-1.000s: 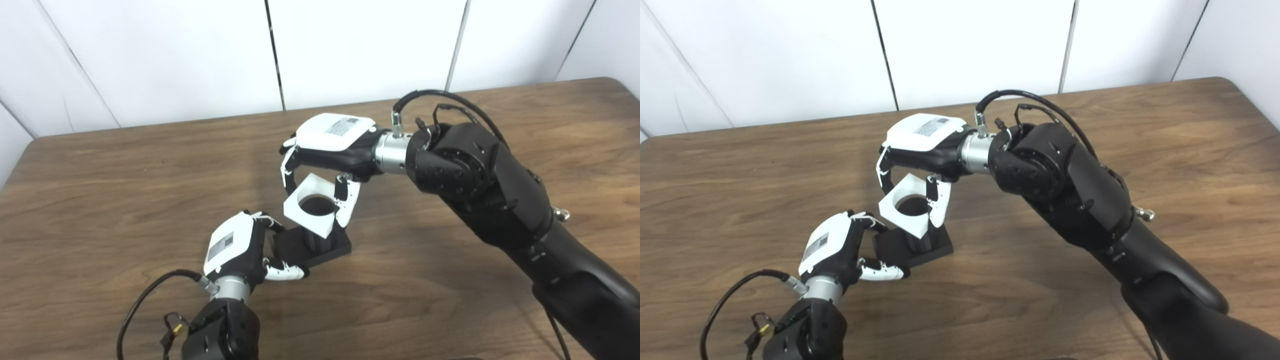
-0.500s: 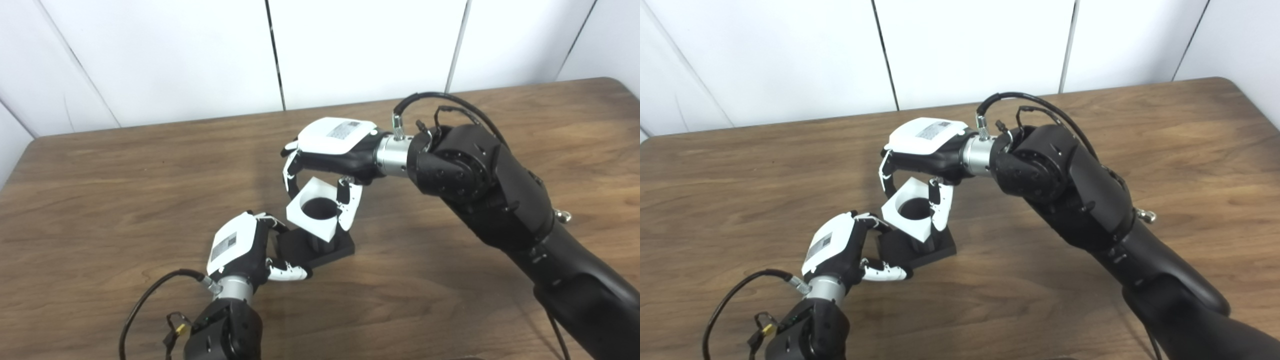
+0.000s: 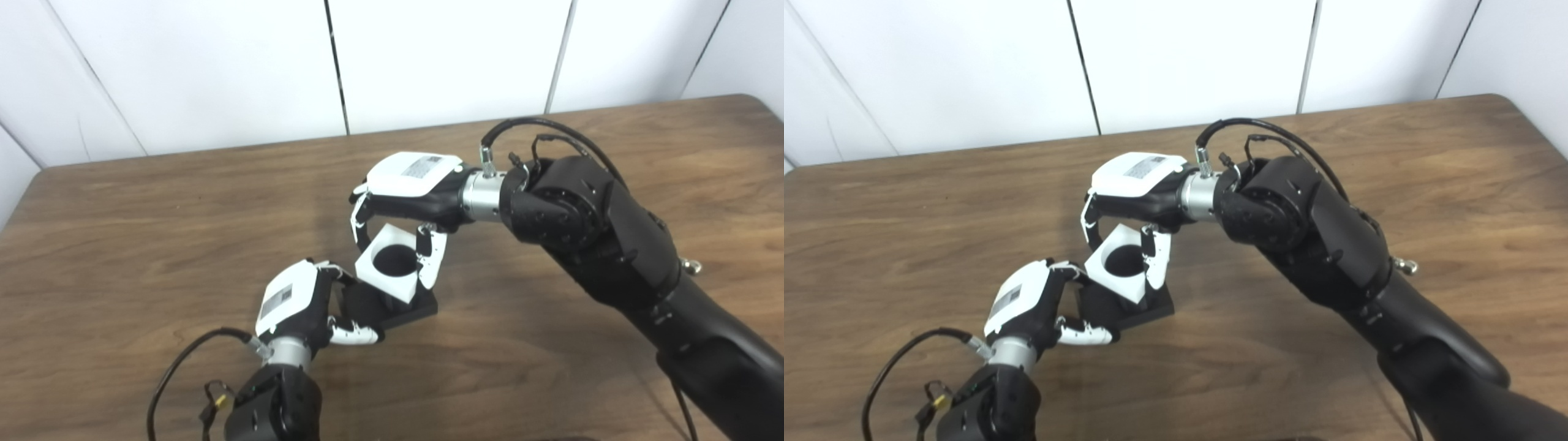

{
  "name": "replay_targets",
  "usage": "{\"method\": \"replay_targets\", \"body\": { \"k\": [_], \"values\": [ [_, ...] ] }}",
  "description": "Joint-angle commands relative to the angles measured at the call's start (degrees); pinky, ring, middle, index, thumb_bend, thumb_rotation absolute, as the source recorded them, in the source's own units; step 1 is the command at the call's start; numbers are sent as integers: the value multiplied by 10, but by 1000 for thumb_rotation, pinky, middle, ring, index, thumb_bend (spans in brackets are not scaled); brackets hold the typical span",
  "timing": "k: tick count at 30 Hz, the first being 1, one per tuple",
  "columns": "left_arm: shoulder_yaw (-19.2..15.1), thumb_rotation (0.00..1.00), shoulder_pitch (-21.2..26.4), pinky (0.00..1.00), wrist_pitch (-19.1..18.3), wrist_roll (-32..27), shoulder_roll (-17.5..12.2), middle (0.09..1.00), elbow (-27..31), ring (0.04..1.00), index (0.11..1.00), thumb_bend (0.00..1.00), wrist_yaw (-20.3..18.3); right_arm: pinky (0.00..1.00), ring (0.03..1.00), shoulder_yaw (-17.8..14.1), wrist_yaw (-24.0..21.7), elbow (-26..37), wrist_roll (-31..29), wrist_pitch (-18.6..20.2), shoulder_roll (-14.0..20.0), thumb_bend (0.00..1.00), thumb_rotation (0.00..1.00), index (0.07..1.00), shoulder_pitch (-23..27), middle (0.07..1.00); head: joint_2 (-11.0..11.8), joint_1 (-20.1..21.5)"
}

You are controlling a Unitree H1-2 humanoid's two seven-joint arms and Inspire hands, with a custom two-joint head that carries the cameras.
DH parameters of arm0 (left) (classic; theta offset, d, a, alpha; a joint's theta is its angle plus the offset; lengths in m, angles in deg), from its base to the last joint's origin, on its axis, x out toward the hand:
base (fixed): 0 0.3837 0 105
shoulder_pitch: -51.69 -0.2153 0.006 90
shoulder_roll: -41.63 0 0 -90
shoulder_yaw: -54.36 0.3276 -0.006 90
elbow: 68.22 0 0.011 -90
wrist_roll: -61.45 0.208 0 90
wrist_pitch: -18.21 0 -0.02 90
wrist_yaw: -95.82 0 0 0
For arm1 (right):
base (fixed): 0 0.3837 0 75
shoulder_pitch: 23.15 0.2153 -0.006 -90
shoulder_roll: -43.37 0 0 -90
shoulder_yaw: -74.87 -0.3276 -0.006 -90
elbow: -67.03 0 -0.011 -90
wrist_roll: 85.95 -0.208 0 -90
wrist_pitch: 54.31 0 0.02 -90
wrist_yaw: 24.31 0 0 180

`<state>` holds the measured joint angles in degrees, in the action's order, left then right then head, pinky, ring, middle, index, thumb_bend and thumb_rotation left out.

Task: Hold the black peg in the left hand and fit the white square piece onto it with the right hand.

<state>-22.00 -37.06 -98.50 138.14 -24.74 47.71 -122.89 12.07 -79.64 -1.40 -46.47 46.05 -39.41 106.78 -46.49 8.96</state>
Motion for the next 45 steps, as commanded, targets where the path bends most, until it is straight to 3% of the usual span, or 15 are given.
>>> {"method": "replay_targets", "body": {
  "k": [1, 31, 40, 42, 45],
  "values": [
    [3, 60, 6, 1000, 0, 8, 19, 899, 5, 1000, 488, 511, -10, 966, 922, -4, 0, 17, -9, -8, 9, 523, 131, 483, 13, 776, -1, 0],
    [9, 60, 6, 1000, 0, 16, 23, 894, 20, 1000, 488, 511, -23, 910, 892, -3, 71, -49, 15, -75, 21, 523, 132, 483, -59, 759, -11, -4],
    [6, 59, 4, 1000, 0, 11, 27, 896, 18, 1000, 487, 511, -16, 914, 912, 8, 70, -66, 27, -66, 21, 524, 141, 493, -69, 789, -10, -5],
    [7, 59, 5, 1000, -1, 11, 26, 895, 16, 1000, 487, 511, -15, 926, 921, 10, 62, -65, 27, -58, 22, 824, 200, 680, -67, 807, -10, -5],
    [8, 59, 5, 1000, -1, 11, 25, 893, 14, 1000, 487, 511, -12, 964, 946, 15, 37, -58, 39, -39, 24, 973, 309, 800, -61, 844, -8, -5]
  ]
}}
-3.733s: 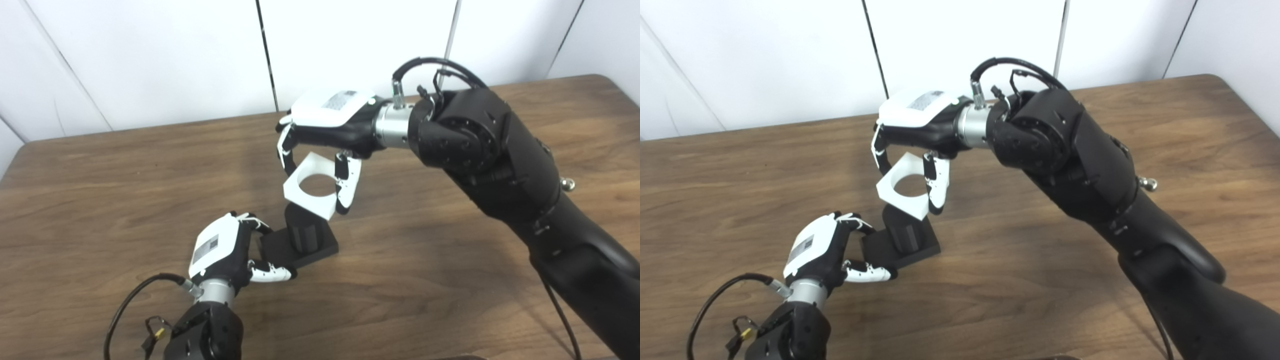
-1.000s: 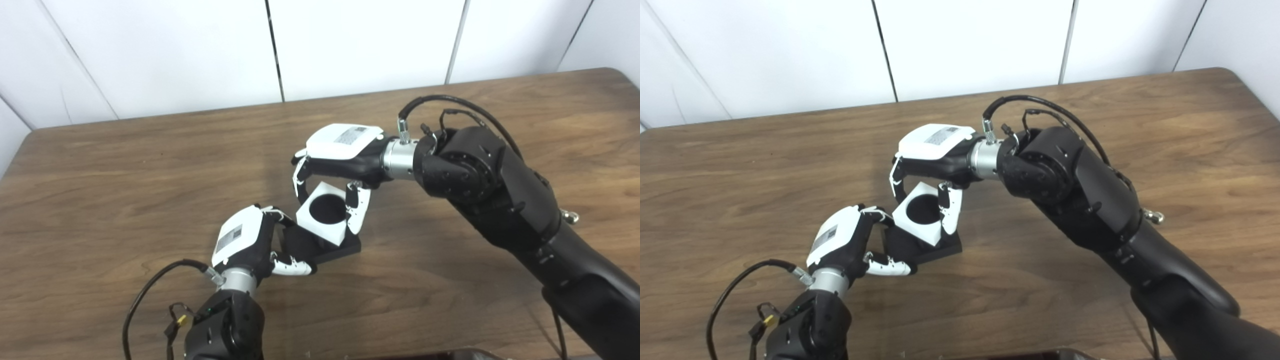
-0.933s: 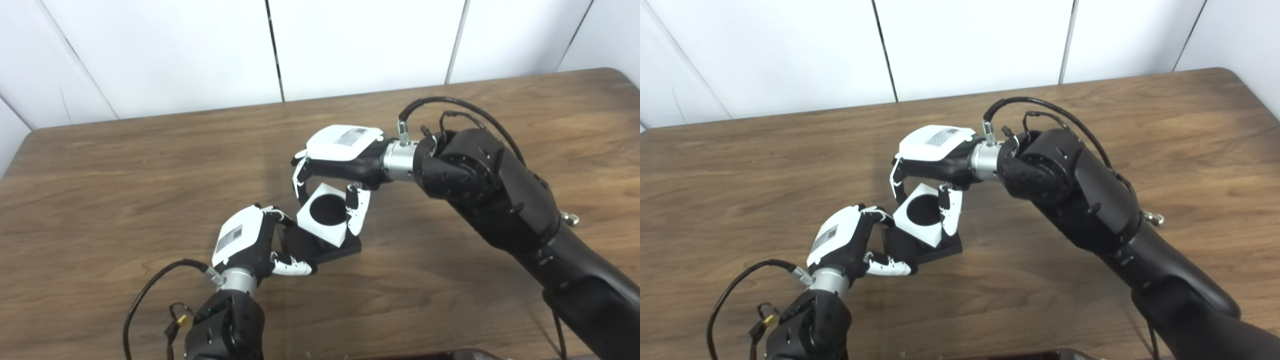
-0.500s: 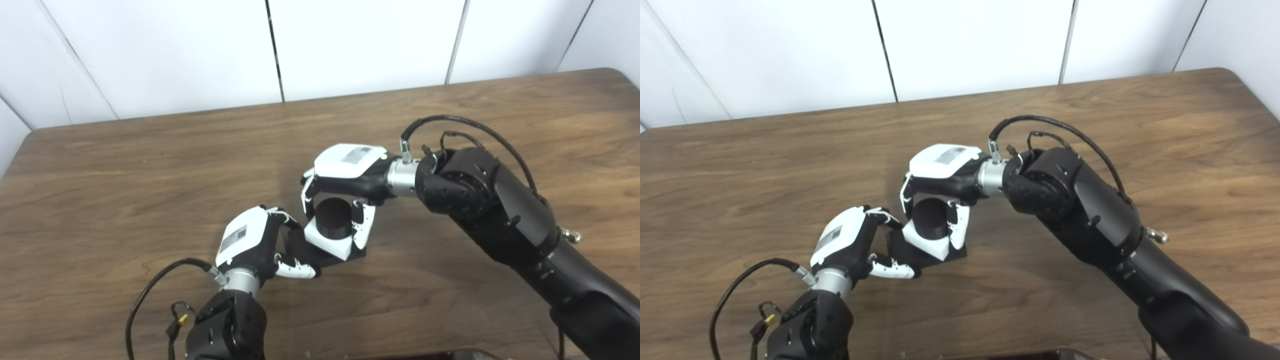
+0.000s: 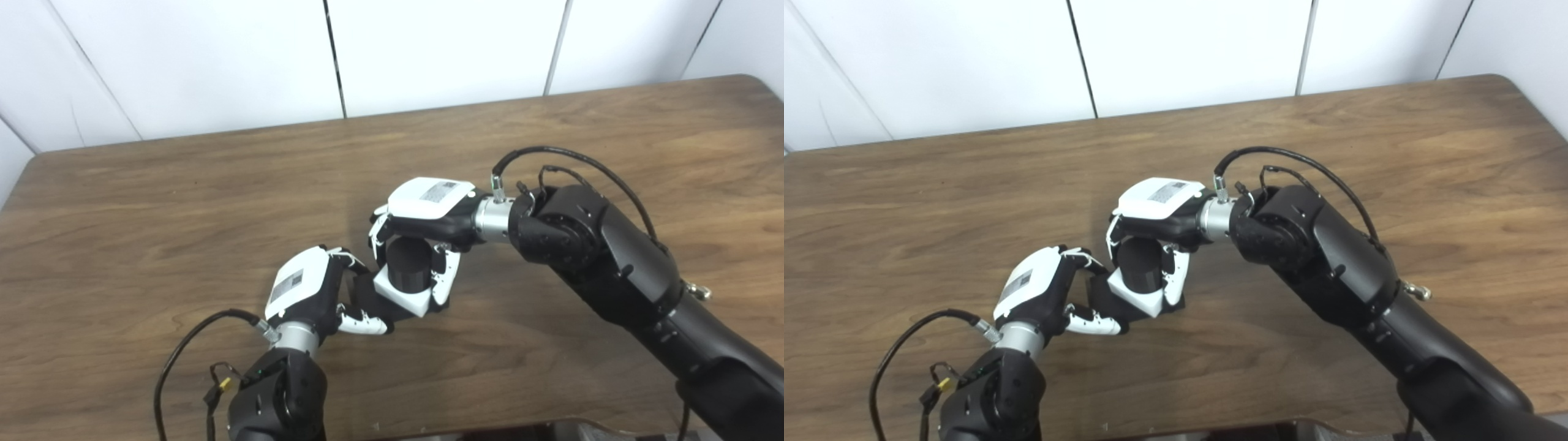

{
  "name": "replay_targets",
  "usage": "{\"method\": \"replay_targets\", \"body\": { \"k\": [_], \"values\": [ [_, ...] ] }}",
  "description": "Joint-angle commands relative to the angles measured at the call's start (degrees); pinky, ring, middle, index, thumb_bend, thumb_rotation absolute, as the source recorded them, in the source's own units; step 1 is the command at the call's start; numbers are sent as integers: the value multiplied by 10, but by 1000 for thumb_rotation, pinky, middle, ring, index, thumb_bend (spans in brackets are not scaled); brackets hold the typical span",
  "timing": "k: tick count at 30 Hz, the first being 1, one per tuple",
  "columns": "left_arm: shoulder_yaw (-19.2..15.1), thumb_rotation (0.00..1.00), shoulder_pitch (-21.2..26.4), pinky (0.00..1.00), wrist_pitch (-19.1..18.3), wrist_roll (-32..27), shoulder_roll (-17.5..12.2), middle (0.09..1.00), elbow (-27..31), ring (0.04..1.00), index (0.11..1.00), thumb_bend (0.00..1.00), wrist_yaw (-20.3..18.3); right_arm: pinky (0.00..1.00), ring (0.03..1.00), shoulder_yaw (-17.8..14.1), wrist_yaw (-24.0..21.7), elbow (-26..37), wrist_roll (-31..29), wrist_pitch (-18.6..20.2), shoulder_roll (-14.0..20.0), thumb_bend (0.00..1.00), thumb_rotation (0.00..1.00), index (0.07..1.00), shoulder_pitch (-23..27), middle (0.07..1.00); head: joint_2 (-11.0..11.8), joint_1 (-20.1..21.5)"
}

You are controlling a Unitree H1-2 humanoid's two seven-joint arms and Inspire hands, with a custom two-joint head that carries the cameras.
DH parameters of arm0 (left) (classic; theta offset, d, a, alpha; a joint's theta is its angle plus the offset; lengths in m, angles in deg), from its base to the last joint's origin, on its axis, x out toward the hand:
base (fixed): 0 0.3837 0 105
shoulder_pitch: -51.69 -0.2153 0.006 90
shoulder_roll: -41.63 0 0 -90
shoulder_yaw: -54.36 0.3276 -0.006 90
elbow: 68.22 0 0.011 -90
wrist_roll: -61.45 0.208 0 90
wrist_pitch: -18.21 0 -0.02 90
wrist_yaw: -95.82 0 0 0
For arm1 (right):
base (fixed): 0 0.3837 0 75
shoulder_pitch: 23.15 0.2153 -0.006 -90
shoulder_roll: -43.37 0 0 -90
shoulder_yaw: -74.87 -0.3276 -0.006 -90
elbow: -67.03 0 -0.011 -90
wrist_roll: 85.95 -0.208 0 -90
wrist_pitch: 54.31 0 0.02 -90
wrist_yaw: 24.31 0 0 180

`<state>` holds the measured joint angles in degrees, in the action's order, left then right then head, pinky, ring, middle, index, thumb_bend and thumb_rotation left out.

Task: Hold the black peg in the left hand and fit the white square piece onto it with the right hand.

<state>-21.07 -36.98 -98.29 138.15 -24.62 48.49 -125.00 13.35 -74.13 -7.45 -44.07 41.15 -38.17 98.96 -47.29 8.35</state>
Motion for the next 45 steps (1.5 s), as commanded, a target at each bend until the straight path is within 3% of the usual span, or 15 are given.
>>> {"method": "replay_targets", "body": {
  "k": [1, 10, 22, 31, 33, 34, 37, 40, 42, 45],
  "values": [
    [-2, 59, 4, 1000, -3, 11, 25, 893, 6, 1000, 487, 511, 8, 970, 950, 2, -25, 5, 18, 17, 11, 987, 324, 814, 19, 850, -1, 0],
    [-5, 59, 4, 1000, -3, 9, 28, 890, 3, 1000, 487, 511, 9, 978, 977, -2, -35, 14, 17, 33, 14, 1000, 386, 854, 28, 877, 4, -1],
    [-4, 68, 5, 1000, -2, 2, 25, 878, -1, 1000, 486, 510, 5, 959, 967, -15, -20, 10, 8, 24, 18, 1000, 361, 741, 35, 856, 8, -4],
    [-9, 88, 15, 1000, -1, -45, 7, 874, 2, 1000, 495, 518, -3, 958, 971, -26, -15, 8, -2, 27, 21, 1000, 336, 674, 36, 843, 13, 0],
    [-10, 331, 18, 1000, 0, -52, 2, 879, 2, 988, 621, 840, -1, 951, 965, -29, -14, 8, -4, 23, 25, 1000, 331, 674, 35, 836, 14, 0],
    [-10, 366, 19, 1000, 0, -54, 0, 880, 1, 985, 639, 885, -1, 950, 964, -29, -14, 8, -4, 22, 27, 1000, 330, 675, 35, 835, 14, -2],
    [-11, 425, 24, 1000, -1, -63, -3, 879, 2, 990, 686, 981, -7, 948, 961, -32, -14, 8, -6, 15, 34, 1000, 341, 702, 36, 836, 15, -3],
    [-17, 427, 28, 1000, -3, -72, -4, 873, 5, 999, 731, 999, -28, 948, 961, -36, -18, 10, -8, 19, 38, 1000, 346, 716, 39, 837, 16, -4],
    [-21, 428, 31, 1000, -4, -69, -4, 908, 7, 1000, 873, 1000, -55, 958, 966, -37, -21, 12, -9, 25, 38, 1000, 328, 726, 42, 837, 16, -4],
    [-16, 445, 37, 1000, -3, -62, -14, 939, 9, 1000, 968, 1000, -81, 960, 967, -38, -24, 13, -9, 28, 38, 1000, 325, 731, 44, 836, 16, -4]
  ]
}}
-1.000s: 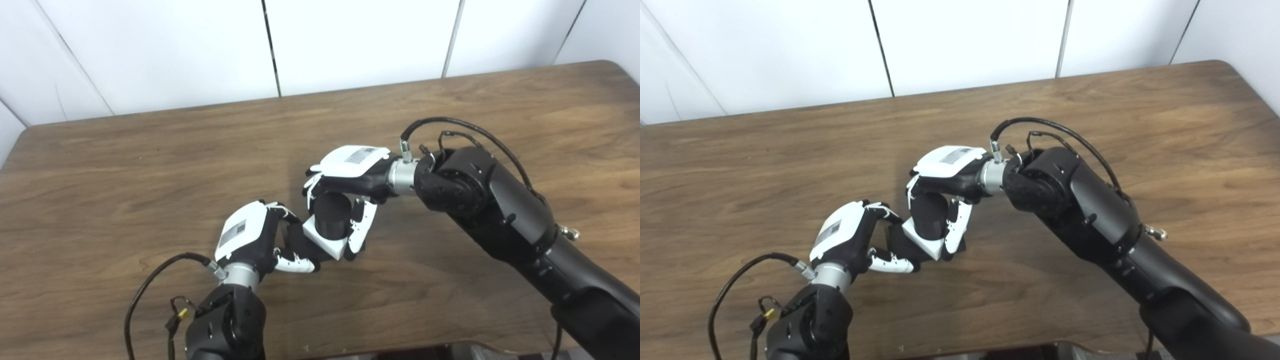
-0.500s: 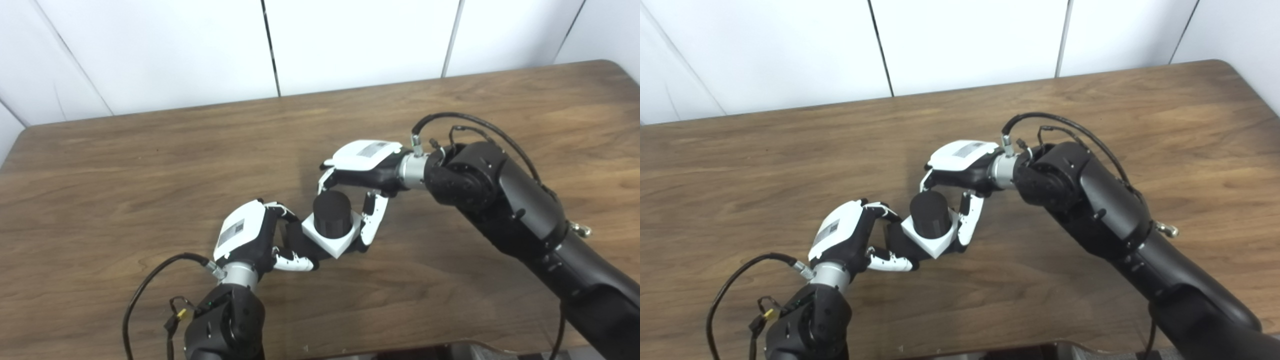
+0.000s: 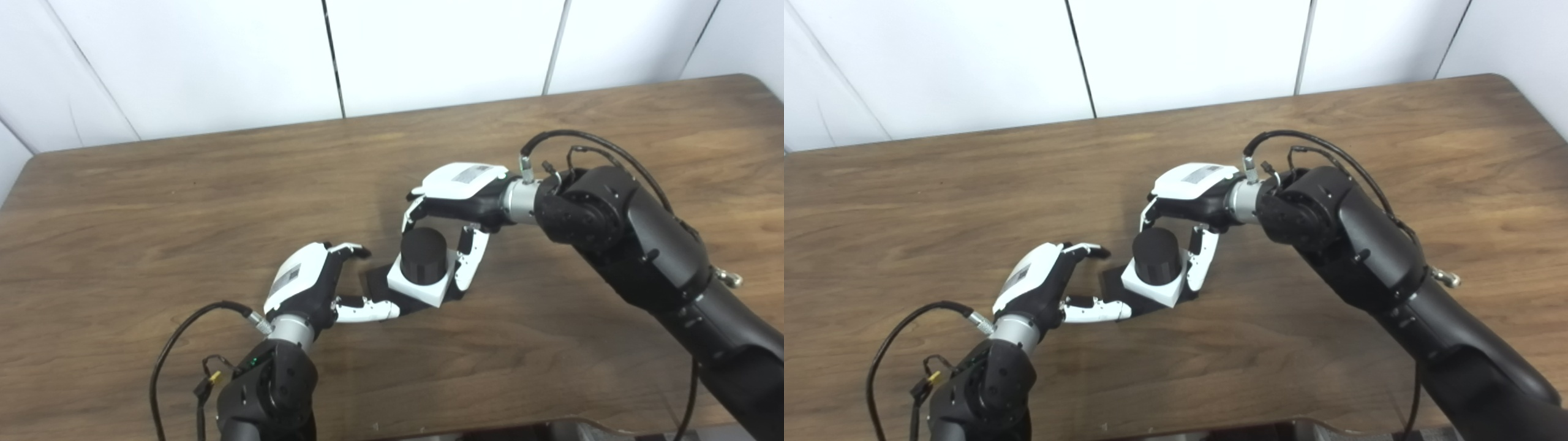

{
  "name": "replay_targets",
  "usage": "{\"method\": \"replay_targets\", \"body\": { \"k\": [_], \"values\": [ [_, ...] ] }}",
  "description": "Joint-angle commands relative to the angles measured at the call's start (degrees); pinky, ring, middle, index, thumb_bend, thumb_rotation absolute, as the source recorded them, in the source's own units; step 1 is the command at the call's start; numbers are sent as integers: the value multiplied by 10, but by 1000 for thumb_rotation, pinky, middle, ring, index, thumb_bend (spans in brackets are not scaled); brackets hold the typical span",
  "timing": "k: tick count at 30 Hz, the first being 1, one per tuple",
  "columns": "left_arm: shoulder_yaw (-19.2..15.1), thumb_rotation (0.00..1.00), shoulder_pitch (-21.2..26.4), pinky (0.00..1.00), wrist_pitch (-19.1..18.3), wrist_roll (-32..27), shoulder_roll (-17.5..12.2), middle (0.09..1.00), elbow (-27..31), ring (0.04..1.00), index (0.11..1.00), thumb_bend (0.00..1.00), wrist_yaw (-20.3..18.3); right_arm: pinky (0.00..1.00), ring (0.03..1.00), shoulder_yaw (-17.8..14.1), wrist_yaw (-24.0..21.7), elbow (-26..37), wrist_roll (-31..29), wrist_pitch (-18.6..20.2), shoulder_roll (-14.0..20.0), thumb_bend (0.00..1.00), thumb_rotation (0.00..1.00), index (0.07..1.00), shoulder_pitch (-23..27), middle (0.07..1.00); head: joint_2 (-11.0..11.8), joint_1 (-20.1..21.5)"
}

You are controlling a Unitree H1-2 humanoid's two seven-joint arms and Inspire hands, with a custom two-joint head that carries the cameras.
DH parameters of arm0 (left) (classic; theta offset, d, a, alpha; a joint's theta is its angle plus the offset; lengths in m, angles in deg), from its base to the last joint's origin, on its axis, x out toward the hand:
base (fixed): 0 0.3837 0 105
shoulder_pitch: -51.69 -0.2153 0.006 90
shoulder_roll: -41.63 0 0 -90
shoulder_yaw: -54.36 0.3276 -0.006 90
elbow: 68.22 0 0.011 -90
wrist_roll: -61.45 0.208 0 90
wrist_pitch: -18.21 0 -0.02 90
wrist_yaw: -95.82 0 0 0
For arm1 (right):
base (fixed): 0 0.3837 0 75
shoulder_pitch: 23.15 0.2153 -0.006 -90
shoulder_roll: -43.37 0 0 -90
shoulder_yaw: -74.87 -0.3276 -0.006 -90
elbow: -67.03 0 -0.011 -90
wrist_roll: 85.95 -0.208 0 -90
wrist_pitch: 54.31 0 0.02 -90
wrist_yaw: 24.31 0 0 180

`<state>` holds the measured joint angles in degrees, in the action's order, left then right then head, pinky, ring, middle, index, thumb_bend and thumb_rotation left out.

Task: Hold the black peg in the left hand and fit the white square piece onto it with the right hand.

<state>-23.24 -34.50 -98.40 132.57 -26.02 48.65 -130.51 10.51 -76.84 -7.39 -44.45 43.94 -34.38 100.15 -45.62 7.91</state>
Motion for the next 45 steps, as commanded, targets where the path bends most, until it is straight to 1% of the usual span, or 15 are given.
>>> {"method": "replay_targets", "body": {
  "k": [1, 9, 15, 20, 24, 27, 30, 33, 37, 39, 40, 41, 43, 44, 45],
  "values": [
    [7, 446, 14, 1000, -2, -4, -3, 944, 8, 1000, 976, 1000, -35, 959, 967, -10, 4, 12, -6, -1, -1, 1000, 326, 731, 33, 835, 0, 0],
    [17, 453, 23, 1000, 0, 14, -17, 966, 8, 1000, 994, 1000, -65, 946, 966, -11, 9, 6, -10, -6, 3, 1000, 342, 731, 36, 833, 2, -3],
    [18, 444, 24, 1000, 1, 19, -20, 984, 10, 1000, 1000, 1000, -76, 961, 971, -18, -2, 9, -20, 11, 4, 1000, 336, 744, 42, 840, 6, -5],
    [9, 466, 34, 1000, 1, 18, -29, 987, 34, 1000, 1000, 1000, -98, 966, 980, -35, -33, 21, -41, 51, 10, 1000, 339, 814, 64, 871, 9, -7],
    [-5, 481, 49, 1000, -1, 7, -37, 993, 58, 1000, 1000, 1000, -123, 961, 989, -40, -80, 23, -72, 90, 26, 1000, 405, 874, 99, 908, 13, -7],
    [-27, 494, 60, 1000, -2, -13, -42, 997, 79, 1000, 1000, 1000, -143, 920, 999, -37, -131, 24, -100, 131, 47, 1000, 451, 925, 136, 956, 16, -7],
    [-58, 504, 70, 1000, -2, -39, -43, 993, 100, 1000, 1000, 1000, -151, 925, 999, -44, -151, 18, -138, 140, 71, 1000, 515, 957, 161, 983, 19, -12],
    [-89, 555, 70, 1000, -3, -71, -29, 1000, 104, 1000, 1000, 998, -123, 895, 992, -54, -134, 12, -165, 145, 87, 1000, 536, 964, 162, 987, 20, -16],
    [-114, 672, 54, 900, -1, -122, -12, 970, 79, 987, 985, 825, -25, 758, 937, -97, -80, -5, -198, 151, 91, 1000, 493, 960, 127, 962, 22, -18],
    [-124, 696, 46, 814, -2, -140, 0, 958, 68, 950, 964, 737, 19, 779, 924, -117, -46, -14, -199, 149, 91, 1000, 494, 944, 107, 953, 23, -18],
    [-134, 699, 42, 792, -2, -157, 10, 955, 58, 940, 960, 707, 51, 790, 923, -128, -22, -22, -194, 147, 92, 1000, 496, 938, 94, 951, 24, -18],
    [-143, 689, 38, 796, 0, -176, 16, 940, 48, 927, 944, 632, 83, 820, 930, -140, 2, -29, -188, 148, 93, 1000, 491, 929, 81, 947, 24, -18],
    [-155, 695, 32, 793, 6, -209, 24, 921, 30, 904, 930, 530, 136, 831, 924, -162, 40, -43, -188, 153, 91, 935, 462, 917, 59, 939, 25, -18],
    [-160, 730, 29, 774, 8, -223, 27, 905, 21, 879, 912, 455, 163, 827, 911, -176, 60, -51, -192, 154, 89, 840, 404, 908, 48, 929, 26, -15],
    [-162, 757, 28, 763, 9, -234, 27, 896, 15, 866, 902, 417, 183, 820, 900, -184, 74, -57, -195, 154, 88, 785, 374, 902, 40, 917, 26, -15]
  ]
}}
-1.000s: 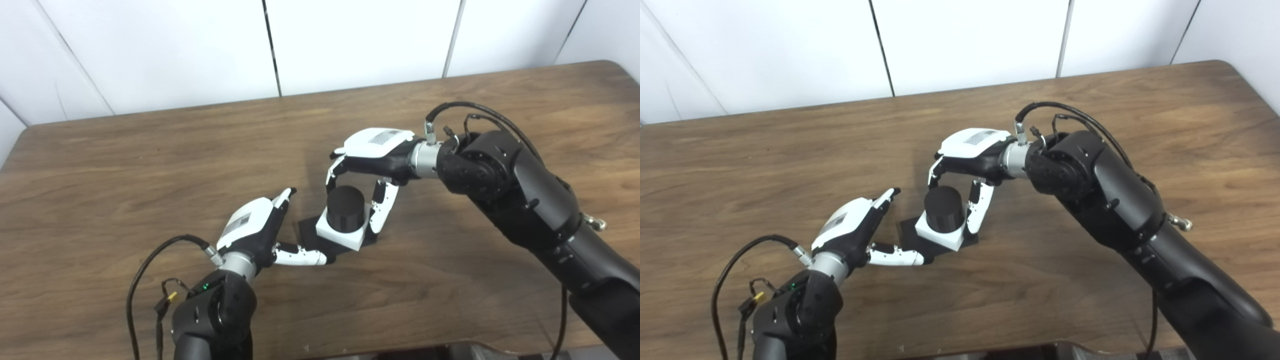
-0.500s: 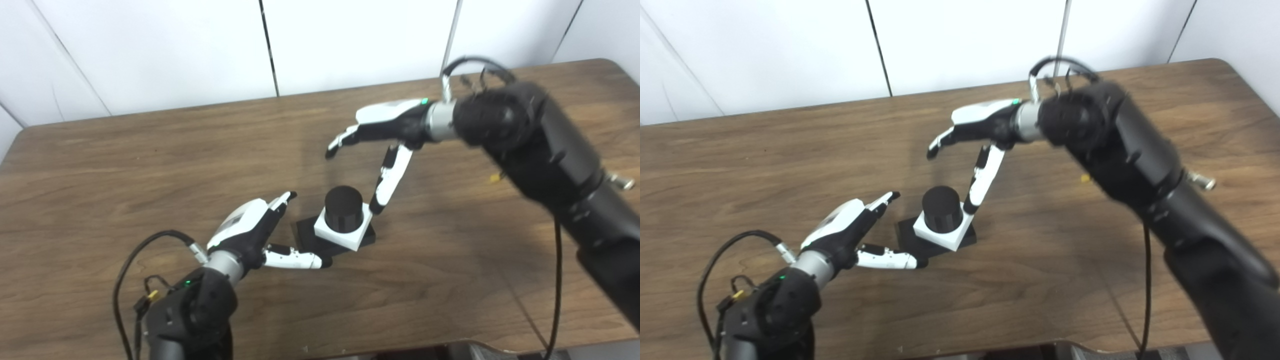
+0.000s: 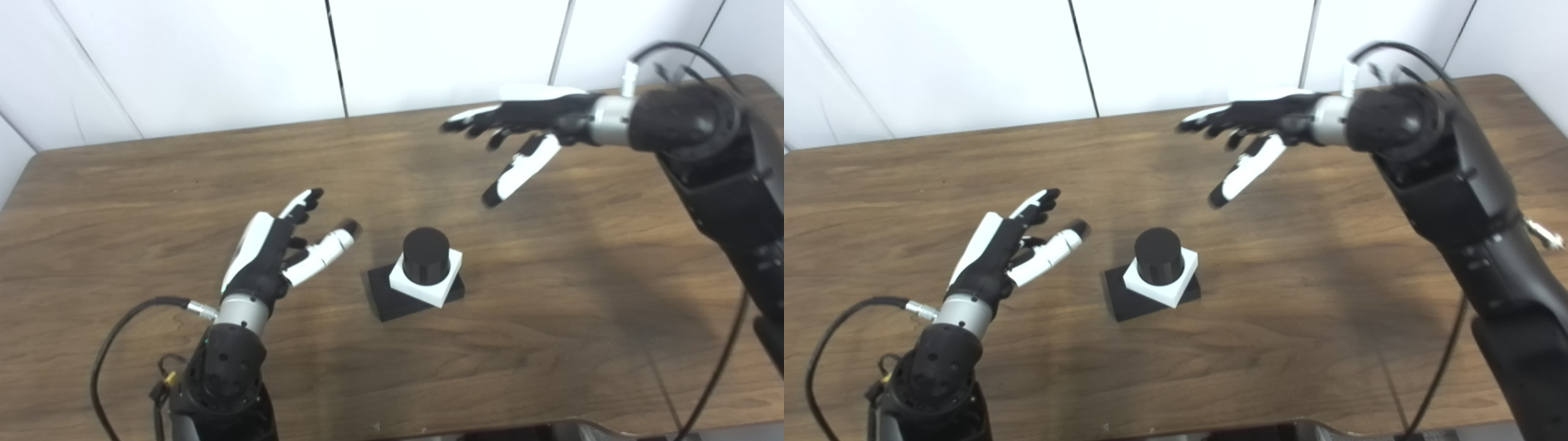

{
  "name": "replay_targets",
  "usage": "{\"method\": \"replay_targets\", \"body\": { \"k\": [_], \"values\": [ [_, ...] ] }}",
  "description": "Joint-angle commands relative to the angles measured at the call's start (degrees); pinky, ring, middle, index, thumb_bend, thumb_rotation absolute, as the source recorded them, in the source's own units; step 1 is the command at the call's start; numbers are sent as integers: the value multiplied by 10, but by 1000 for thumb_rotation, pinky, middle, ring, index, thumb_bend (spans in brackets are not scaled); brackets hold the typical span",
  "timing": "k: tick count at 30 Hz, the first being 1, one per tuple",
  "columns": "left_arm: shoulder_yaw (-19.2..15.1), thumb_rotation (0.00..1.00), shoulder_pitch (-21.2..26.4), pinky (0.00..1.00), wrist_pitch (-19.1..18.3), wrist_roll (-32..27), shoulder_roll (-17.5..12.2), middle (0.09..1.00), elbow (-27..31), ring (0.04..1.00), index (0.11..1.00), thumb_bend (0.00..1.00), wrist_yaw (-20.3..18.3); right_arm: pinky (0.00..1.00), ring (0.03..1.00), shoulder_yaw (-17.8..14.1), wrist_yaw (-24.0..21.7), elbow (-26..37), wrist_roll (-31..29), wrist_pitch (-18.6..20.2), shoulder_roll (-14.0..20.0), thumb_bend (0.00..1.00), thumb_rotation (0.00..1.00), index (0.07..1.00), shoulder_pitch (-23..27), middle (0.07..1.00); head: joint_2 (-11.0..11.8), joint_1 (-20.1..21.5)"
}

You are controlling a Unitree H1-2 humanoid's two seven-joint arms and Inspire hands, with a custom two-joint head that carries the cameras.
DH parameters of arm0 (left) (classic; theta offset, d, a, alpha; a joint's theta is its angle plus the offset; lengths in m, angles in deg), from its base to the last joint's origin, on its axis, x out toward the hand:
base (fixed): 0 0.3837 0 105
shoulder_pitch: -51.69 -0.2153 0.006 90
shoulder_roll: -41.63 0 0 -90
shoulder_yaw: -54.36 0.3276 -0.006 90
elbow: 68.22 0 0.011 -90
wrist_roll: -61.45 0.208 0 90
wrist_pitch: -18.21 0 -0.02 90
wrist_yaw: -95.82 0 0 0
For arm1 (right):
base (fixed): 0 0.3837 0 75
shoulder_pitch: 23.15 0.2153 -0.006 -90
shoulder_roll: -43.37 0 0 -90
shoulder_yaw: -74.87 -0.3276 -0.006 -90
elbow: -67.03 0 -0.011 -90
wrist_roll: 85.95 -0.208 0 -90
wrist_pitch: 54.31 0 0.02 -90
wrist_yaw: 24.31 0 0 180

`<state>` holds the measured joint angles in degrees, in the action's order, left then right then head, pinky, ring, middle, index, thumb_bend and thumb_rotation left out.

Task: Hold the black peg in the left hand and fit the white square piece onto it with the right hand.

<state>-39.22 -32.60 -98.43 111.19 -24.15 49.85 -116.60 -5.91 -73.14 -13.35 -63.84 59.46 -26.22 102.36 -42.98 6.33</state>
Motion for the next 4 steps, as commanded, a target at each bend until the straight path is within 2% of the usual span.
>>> {"method": "replay_targets", "body": {
  "k": [1, 4],
  "values": [
    [-7, 771, 7, 758, 11, -29, 10, 892, -5, 859, 896, 398, 71, 816, 895, -31, 56, -8, -7, -12, 5, 757, 359, 899, 6, 911, 0, 1],
    [-10, 804, 5, 756, 5, -46, 6, 883, -24, 847, 876, 318, 124, 809, 876, -63, 102, -33, -36, -28, -9, 628, 386, 891, -26, 890, 1, 2]
  ]
}}
